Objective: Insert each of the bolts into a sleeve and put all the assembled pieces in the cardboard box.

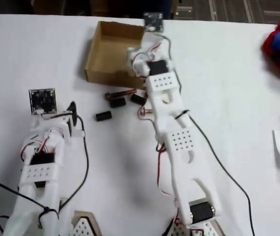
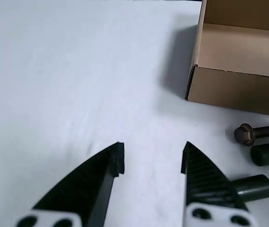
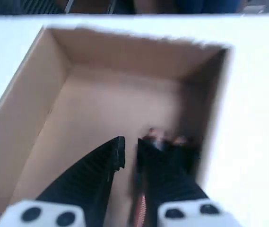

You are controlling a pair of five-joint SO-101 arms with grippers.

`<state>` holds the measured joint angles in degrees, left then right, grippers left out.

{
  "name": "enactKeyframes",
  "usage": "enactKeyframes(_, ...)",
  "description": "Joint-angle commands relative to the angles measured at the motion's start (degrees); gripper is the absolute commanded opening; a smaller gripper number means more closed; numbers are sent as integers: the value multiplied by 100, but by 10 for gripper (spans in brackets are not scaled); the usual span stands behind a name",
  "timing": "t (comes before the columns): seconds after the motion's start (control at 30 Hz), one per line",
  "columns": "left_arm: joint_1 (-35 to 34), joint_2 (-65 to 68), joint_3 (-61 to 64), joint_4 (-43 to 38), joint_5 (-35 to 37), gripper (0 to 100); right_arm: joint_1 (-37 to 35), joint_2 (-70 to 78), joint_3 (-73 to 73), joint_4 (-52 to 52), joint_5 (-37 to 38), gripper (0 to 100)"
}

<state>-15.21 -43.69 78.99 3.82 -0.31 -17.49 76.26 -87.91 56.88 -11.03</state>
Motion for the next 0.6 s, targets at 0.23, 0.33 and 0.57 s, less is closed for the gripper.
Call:
enactKeyframes(0.23,-26,-88,-13,-141,18,211,1138,-48,-9,-418,-26,21)
enactKeyframes(0.33,-26,-88,-13,-141,18,211,1138,268,-18,-690,-26,21)
enactKeyframes(0.57,-26,-88,-13,-132,18,211,840,629,-18,-1147,-26,21)
